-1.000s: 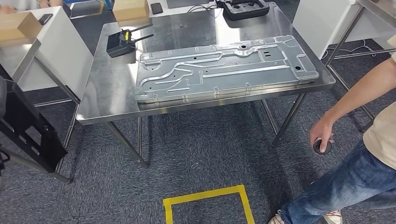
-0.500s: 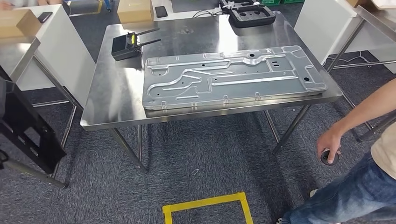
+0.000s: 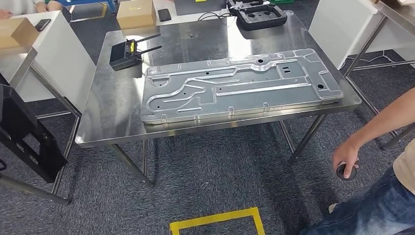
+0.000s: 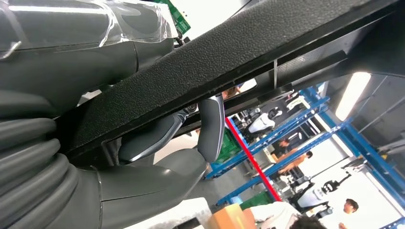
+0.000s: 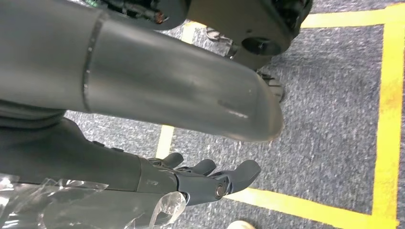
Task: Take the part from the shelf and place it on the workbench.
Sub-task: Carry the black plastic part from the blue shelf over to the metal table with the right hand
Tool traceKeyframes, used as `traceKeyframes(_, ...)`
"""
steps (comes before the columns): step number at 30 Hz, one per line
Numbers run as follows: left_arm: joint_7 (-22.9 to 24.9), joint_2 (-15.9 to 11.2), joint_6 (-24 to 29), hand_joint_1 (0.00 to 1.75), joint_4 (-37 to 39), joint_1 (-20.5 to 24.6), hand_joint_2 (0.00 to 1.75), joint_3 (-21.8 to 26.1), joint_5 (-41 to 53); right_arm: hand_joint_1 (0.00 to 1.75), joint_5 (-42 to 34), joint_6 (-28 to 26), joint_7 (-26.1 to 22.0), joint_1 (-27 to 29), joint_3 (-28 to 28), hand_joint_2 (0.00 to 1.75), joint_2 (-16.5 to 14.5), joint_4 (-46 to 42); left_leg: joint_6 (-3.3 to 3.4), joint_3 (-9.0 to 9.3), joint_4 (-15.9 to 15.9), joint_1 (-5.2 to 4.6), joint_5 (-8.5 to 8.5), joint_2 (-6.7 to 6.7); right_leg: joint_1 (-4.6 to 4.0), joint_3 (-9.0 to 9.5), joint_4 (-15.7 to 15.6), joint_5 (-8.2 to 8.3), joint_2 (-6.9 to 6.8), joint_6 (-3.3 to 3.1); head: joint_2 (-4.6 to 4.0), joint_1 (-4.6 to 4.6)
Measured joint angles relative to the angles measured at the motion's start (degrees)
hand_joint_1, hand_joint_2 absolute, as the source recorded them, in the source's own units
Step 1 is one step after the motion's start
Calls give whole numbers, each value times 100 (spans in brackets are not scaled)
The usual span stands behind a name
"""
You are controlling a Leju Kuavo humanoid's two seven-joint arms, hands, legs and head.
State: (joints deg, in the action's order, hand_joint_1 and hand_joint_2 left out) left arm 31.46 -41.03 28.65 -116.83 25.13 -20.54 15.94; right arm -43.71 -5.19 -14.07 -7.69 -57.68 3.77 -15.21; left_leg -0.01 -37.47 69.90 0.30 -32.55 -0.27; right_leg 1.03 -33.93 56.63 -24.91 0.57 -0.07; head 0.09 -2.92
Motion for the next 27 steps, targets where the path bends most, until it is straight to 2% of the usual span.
traceKeyframes(1, 1, 0, -2, 175, 0, -9, 175, 0, -2, 0, 0, 1, 1, 1, 0, 0, -1, 0, -15, -182, 238, 15, -10, 0, 0, 27, 1, -28, 2, 3, 0, -1)
traceKeyframes(2, 1, 0, -4, 175, 0, -15, 175, -1, -5, 0, 0, 5, 0, 2, -1, 0, -2, 0, -23, -261, 260, 27, 98, 0, 1, 69, 1, -60, 6, 11, 0, -2)
traceKeyframes(3, 0, 0, -7, 175, 0, -15, 175, 0, -7, 0, -1, 9, 0, 3, -1, 0, -4, 0, -23, -206, 10, 35, 334, 1, 4, 127, 0, -99, 9, 24, 0, -2)
traceKeyframes(4, -1, -1, -9, 175, 0, -9, 175, 1, -9, 0, -1, 14, 0, 4, -1, 0, -7, 0, -16, -69, -409, 40, 633, 3, 8, 191, -3, -140, 11, 41, 0, -2)
traceKeyframes(5, -1, -1, -10, 175, -1, -2, 175, 2, -9, 0, -2, 19, 0, 6, -1, 0, -8, 1, -6, 90, -814, 35, 854, 3, 6, 247, -10, -176, 11, 64, 0, -3)
traceKeyframes(6, -1, -2, -15, 175, -1, 10, 175, 2, -10, 0, -2, 20, 1, 1, 0, 0, -10, 1, 17, 233, -1165, 18, 994, 3, 1, 279, -16, -207, 14, 89, 0, -3)
traceKeyframes(7, -1, -5, -18, 175, -2, 20, 175, 2, -13, 0, -3, 20, 1, -4, 0, 0, -11, 2, 43, 310, -1347, 0, 1028, 4, -5, 290, -29, -223, 17, 115, 0, -4)
traceKeyframes(10, -3, -14, -24, 175, -6, 37, 175, 2, -17, 0, -4, 20, -1, -25, 0, 0, -13, 2, 142, 375, -1449, -23, 959, 1, -9, 317, -70, -258, 10, 204, 0, -4)
traceKeyframes(12, -5, -16, -28, 175, -14, 56, 175, 3, -16, 0, -3, 20, -5, -29, 0, 0, -14, 2, 222, 456, -1501, -6, 938, 1, -12, 240, 169, -384, -4, 248, 0, 2)
traceKeyframes(13, -7, -16, -31, 175, -17, 65, 175, 3, -19, 0, -3, 20, -7, -27, 0, 0, -14, 2, 265, 502, -1519, -1, 921, 5, -16, 78, 494, -520, -9, 256, 0, 7)
traceKeyframes(15, -9, -15, -36, 175, -18, 67, 175, -2, -31, 0, -2, 21, -11, -26, -1, 0, -16, 2, 331, 567, -1523, -29, 865, 11, -21, -413, 1340, -804, -11, 254, 0, 16)
traceKeyframes(16, -10, -15, -37, 175, -17, 63, 175, -6, -38, 0, -2, 21, -11, -25, -2, 0, -17, 2, 350, 600, -1523, -44, 835, 11, -23, -627, 1640, -848, -11, 251, 0, 20)
traceKeyframes(17, -10, -15, -37, 175, -17, 59, 175, -9, -41, 0, -1, 21, -11, -23, -2, 0, -18, 2, 358, 640, -1522, -58, 802, 8, -24, -736, 1715, -765, -11, 242, 0, 20)
traceKeyframes(18, -10, -15, -37, 175, -17, 59, 175, -11, -41, 0, -1, 21, -11, -21, -3, 0, -19, 2, 358, 689, -1522, -67, 765, 3, -26, -726, 1549, -566, -11, 226, 0, 21)
traceKeyframes(20, -10, -15, -37, 175, -17, 61, 175, -12, -41, 0, 0, 21, -12, -18, -3, 0, -19, 3, 335, 797, -1519, -79, 671, -7, -36, -450, 753, -40, -11, 176, 0, 21)
traceKeyframes(21, -10, -16, -37, 175, -17, 64, 175, -13, -42, 0, 0, 21, -11, -20, -3, 0, -19, 3, 310, 835, -1510, -93, 621, -12, -44, -299, 381, 119, -11, 153, 0, 21)
traceKeyframes(22, -11, -16, -37, 175, -17, 66, 175, -13, -44, 0, 1, 21, -11, -24, -2, 0, -19, 4, 287, 855, -1508, -101, 582, -16, -53, -198, 140, 191, -10, 134, 0, 20)
traceKeyframes(23, -13, -17, -37, 175, -17, 67, 175, -14, -46, 0, 1, 21, -11, -29, -2, 0, -19, 4, 261, 857, -1510, -109, 553, -19, -65, -156, 45, 177, -7, 116, 0, 19)
traceKeyframes(25, -16, -22, -35, 175, -20, 59, 175, -10, -55, 0, 4, 20, -11, -41, -2, 0, -29, 4, 217, 868, -1519, -104, 511, -17, -66, -133, 11, 136, -1, 83, 0, 17)
traceKeyframes(27, -22, -40, -26, 175, -28, 47, 175, 9, -59, 0, 10, 19, -11, -44, -1, 0, -40, 3, 143, 796, -1315, -83, 386, -9, -39, -96, -6, 105, 2, 33, 0, 5)
